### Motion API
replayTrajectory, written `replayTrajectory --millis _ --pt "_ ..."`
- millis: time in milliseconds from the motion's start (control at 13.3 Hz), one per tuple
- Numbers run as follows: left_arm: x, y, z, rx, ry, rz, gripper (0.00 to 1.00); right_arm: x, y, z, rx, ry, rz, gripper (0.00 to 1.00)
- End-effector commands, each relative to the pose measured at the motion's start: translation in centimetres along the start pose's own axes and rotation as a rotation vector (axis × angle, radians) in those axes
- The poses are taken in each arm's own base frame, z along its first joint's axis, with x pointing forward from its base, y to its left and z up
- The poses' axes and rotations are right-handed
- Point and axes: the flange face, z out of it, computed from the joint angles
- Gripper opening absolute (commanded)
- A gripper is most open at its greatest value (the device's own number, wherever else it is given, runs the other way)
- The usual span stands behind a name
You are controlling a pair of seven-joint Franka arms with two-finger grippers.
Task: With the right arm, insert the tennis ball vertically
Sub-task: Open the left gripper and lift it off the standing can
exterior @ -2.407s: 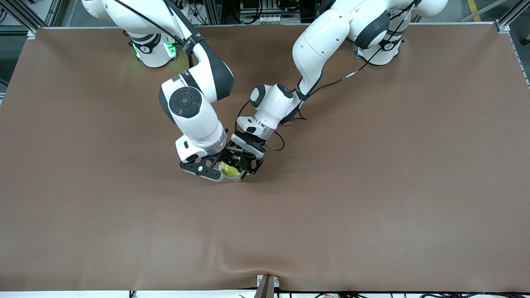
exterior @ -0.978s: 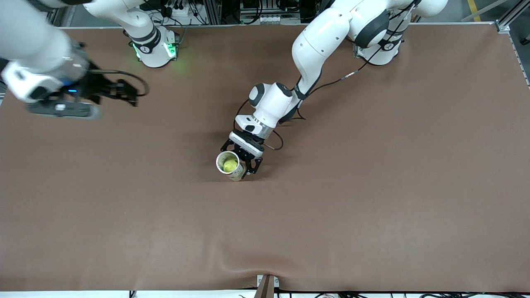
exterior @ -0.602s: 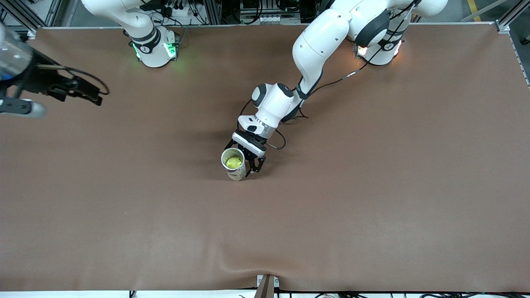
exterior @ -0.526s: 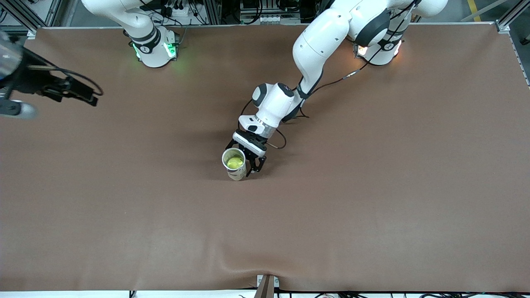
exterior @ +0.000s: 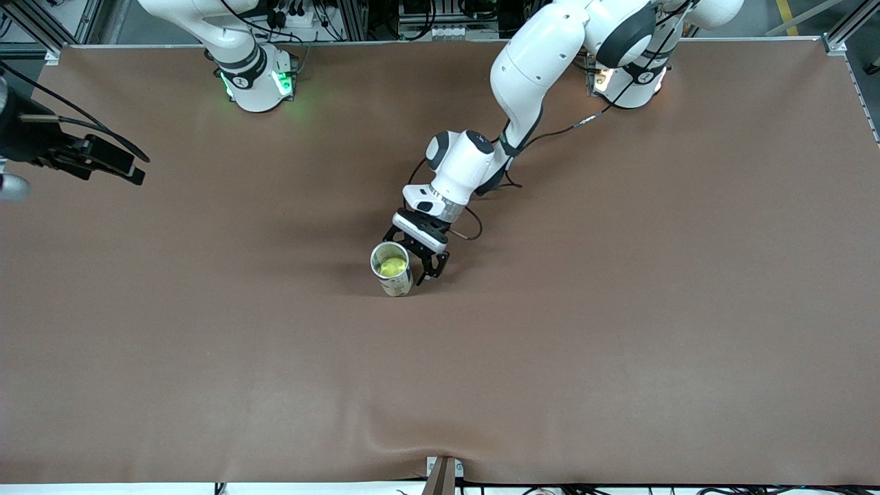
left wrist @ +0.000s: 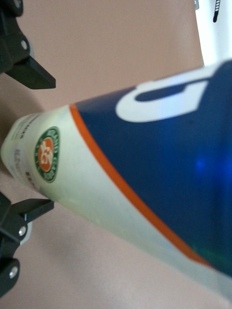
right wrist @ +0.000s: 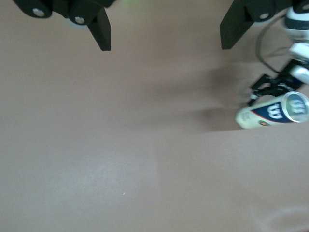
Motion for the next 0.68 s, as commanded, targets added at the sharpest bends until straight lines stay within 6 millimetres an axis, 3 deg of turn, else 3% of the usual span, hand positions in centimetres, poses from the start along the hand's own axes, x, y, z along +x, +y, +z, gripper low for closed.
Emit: replayTrajectory --millis 0,150,301,451,602 --pt "-0.4 -0.4 -1.9 0.015 -0.025 0.013 1.00 -0.6 -1.1 -1.5 -0.070 0.096 -0.115 1.00" --pt "-0.9 -0.4 -2.2 0.017 -0.038 0.019 1.00 -0.7 -1.7 -3.0 -0.061 0.131 -0.125 1.00" --pt "-1.2 -0.3 -2.5 0.017 -0.046 0.020 1.00 -1.3 -1.9 -3.2 -0.066 0.088 -0.128 1.00" --pt "-1.5 0.1 -2.8 0.016 -0.053 0.011 1.00 -1.8 -4.2 -3.0 -0.059 0.083 -0.164 1.00" --pt "-2.0 0.0 -3.0 0.017 -0.068 0.017 1.00 -2.2 -4.7 -3.0 -0.062 0.066 -0.172 1.00"
